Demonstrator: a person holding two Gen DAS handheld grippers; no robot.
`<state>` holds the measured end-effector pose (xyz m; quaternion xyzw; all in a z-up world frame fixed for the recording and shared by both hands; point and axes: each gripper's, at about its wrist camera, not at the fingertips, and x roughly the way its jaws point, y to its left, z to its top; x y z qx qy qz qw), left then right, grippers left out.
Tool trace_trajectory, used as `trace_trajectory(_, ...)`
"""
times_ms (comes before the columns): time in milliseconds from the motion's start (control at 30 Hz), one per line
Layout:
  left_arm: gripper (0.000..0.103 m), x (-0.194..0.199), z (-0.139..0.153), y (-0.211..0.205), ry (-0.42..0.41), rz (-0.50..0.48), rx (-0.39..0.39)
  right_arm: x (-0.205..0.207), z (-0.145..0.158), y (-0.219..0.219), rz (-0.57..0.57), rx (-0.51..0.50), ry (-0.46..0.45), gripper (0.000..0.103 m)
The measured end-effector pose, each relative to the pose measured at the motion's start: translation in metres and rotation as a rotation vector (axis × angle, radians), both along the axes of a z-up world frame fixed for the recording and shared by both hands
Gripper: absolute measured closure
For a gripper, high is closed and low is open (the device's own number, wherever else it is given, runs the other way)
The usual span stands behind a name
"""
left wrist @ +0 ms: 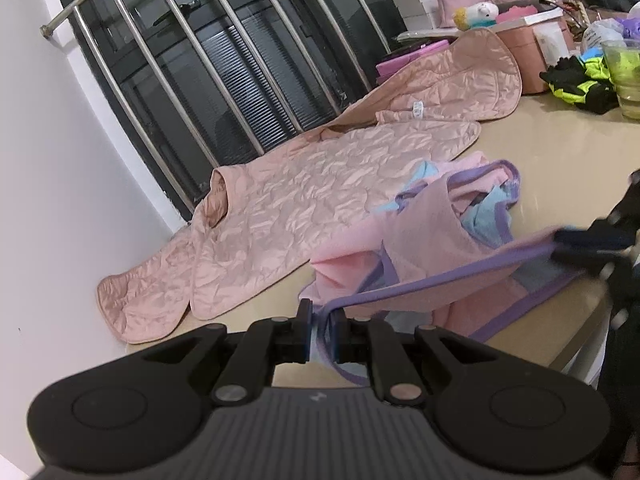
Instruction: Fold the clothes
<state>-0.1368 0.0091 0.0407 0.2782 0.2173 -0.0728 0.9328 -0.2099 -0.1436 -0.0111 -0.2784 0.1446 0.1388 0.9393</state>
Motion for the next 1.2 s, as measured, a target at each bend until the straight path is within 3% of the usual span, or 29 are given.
trace_trajectory(167, 0.088, -0.004, -0.007, -0.005, 0.004, -0.019, 0.018, -0.006, 0.017, -0.015, -0.020, 0.056, -0.010, 0.099)
trace_trajectory(333, 0.085, -0.003, -0.016, -0.008, 0.020, -0.036, 0.049, -0.022, 0.060, -0.038, 0.036, 0.235, 0.011, 0.100)
trace_trajectory(433, 0.085, -0.001, -0.022, -0.009, 0.029, -0.037, 0.042, -0.025, 0.065, -0.041, 0.041, 0.205, -0.021, 0.100)
trace_trajectory(600, 0.085, 0.001, -0.027, -0.010, 0.038, -0.031, 0.041, -0.001, 0.028, -0.037, -0.047, 0.107, 0.050, 0.099)
trace_trajectory(633, 0.085, 0.000, -0.028, -0.010, 0.038, -0.031, 0.045, -0.001, 0.024, -0.036, -0.048, 0.102, 0.053, 0.097)
trace_trajectory(733, 0.085, -0.003, -0.030, -0.010, 0.028, -0.037, 0.055, -0.004, 0.014, -0.030, -0.041, 0.090, 0.056, 0.076)
trace_trajectory(800, 0.073, -0.007, -0.031, -0.014, 0.007, -0.061, 0.079, -0.006, 0.008, -0.026, -0.045, 0.072, 0.055, 0.074)
trace_trajectory(900, 0.072, -0.011, -0.031, -0.020, -0.015, -0.094, 0.101, -0.010, 0.003, -0.024, -0.046, 0.074, 0.061, 0.074)
trace_trajectory(967, 0.074, -0.010, -0.031, -0.022, -0.001, -0.109, 0.087, -0.011, 0.002, -0.024, -0.045, 0.076, 0.064, 0.074)
trace_trajectory(1067, 0.095, -0.005, -0.031, -0.021, 0.022, -0.105, 0.064, -0.011, -0.001, -0.020, -0.060, 0.045, 0.052, 0.074)
trace_trajectory(1200, 0.100, -0.003, -0.024, -0.013, 0.002, -0.064, 0.014, -0.005, 0.000, -0.023, -0.098, 0.069, 0.057, 0.075)
